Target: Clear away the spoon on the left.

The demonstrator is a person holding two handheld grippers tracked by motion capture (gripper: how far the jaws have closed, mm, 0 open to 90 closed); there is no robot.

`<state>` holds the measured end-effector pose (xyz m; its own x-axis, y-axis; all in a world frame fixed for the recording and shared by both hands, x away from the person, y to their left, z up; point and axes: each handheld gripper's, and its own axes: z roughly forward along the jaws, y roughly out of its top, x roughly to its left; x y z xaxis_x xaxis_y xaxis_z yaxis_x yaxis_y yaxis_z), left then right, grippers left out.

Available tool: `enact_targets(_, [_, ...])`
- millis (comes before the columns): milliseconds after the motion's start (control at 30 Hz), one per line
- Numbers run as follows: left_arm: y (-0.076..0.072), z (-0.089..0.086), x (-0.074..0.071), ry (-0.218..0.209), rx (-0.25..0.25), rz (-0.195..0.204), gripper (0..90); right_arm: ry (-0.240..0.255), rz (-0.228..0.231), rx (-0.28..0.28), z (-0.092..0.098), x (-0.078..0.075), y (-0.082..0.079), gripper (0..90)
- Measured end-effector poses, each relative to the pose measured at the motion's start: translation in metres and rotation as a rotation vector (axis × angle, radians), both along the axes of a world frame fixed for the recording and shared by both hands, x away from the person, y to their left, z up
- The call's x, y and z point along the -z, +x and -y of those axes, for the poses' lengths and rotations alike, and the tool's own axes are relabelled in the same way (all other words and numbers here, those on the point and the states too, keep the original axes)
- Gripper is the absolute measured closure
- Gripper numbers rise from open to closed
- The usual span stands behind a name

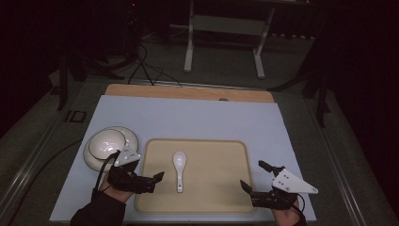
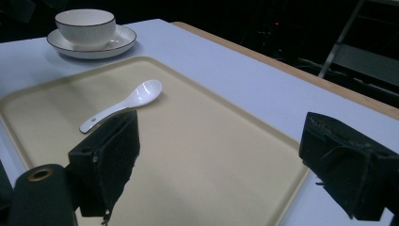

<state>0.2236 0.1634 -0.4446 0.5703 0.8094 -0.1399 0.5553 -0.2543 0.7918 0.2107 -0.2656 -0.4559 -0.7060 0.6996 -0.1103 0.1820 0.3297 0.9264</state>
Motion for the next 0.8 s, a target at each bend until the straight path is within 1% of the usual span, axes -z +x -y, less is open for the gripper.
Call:
enact_targets(133, [-0.003,-0.008,0.005,0.003,-0.02,-0.006,1.4,-0.003,-0.001,-0.001,-0.001,0.0,0.0,12.9])
enact_targets(233, [-0.004,-0.011,0.008,0.014,-0.027,-0.008,1.4,-0.005,0.0,-0.003,-0.001,0.0,0.0,12.9])
enact_targets(267, [-0.004,-0.015,0.012,0.017,-0.036,-0.014,1.4,-0.006,0.001,-0.003,-0.001,0.0,0.0,12.9])
enact_targets(333, [-0.006,-0.019,0.015,0.017,-0.045,-0.018,1.4,-0.005,-0.001,-0.002,-0.001,0.0,0.0,12.9])
enact_targets(500, [-0.008,-0.025,0.021,0.02,-0.051,-0.024,1.4,-0.013,0.0,0.0,-0.002,0.0,0.0,12.9])
enact_targets(567, [-0.009,-0.028,0.024,0.012,-0.059,-0.029,1.4,-0.016,0.004,-0.001,-0.002,0.0,0.0,12.9])
enact_targets(667, [-0.011,-0.031,0.029,0.016,-0.074,-0.03,1.4,-0.013,0.002,-0.001,-0.002,0.001,0.0,12.9])
enact_targets(700, [-0.012,-0.032,0.03,0.008,-0.077,-0.034,1.4,-0.013,0.002,-0.001,-0.002,0.001,0.0,12.9])
enact_targets(767, [-0.013,-0.033,0.034,0.008,-0.083,-0.038,1.4,-0.014,0.002,-0.002,-0.002,0.001,0.0,12.9])
enact_targets(800, [-0.014,-0.034,0.035,0.002,-0.085,-0.041,1.4,-0.015,0.002,-0.002,-0.002,0.001,0.0,12.9])
